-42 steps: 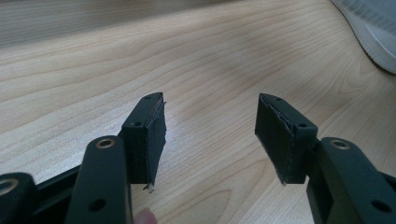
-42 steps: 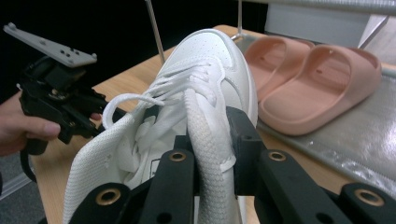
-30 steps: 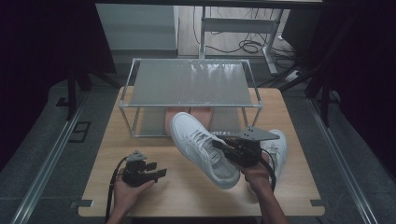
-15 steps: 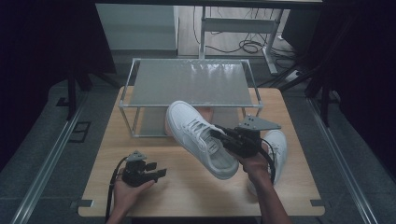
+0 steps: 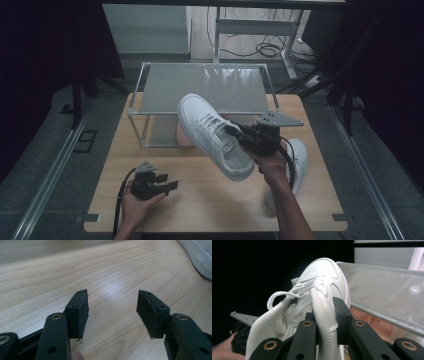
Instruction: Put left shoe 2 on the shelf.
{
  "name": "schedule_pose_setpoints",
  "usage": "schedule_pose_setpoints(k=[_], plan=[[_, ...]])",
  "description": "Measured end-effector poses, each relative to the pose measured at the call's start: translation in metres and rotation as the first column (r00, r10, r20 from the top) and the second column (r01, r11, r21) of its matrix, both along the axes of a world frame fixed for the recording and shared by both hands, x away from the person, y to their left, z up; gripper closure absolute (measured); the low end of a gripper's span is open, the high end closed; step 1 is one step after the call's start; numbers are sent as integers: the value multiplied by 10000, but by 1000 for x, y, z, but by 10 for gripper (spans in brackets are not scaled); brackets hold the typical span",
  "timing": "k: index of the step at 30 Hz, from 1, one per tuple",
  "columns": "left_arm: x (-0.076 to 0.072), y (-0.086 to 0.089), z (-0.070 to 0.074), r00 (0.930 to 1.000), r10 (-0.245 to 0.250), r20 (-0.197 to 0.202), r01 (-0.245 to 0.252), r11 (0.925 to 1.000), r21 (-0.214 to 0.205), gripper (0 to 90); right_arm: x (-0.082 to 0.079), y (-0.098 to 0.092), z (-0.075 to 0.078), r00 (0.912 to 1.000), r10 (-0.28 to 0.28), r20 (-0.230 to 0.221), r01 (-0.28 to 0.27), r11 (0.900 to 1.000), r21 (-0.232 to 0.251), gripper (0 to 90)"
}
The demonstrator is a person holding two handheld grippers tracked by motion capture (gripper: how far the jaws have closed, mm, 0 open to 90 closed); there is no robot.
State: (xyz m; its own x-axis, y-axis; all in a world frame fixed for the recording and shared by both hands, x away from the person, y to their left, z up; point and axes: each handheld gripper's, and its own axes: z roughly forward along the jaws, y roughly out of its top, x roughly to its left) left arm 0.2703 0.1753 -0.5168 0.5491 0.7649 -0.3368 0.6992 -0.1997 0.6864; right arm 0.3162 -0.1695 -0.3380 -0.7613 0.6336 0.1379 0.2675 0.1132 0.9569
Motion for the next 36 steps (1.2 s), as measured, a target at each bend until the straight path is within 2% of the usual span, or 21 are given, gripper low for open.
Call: schedule_pose_setpoints(k=[10, 18, 27, 36], plan=[[0, 0, -1, 10000, -8, -27, 8, 10000, -34, 432, 27, 11, 16, 9997, -234, -93, 235, 9997, 54, 820], [0, 0, -1, 10000, -21, -47, 21, 10000, -43, 431, 47, 22, 23, 9989, -393, -273, 397, 9991, 130, 820], [0, 0, 0, 10000, -55, -12, 55, 9999, -86, 431, 63, 30, 27, 9978, -528, -404, 538, 9983, 240, 820], [0, 1, 0, 10000, -29, -11, 29, 10000, -89, 431, 90, 37, 33, 9923, -1053, -654, 1069, 9940, 215, 820]])
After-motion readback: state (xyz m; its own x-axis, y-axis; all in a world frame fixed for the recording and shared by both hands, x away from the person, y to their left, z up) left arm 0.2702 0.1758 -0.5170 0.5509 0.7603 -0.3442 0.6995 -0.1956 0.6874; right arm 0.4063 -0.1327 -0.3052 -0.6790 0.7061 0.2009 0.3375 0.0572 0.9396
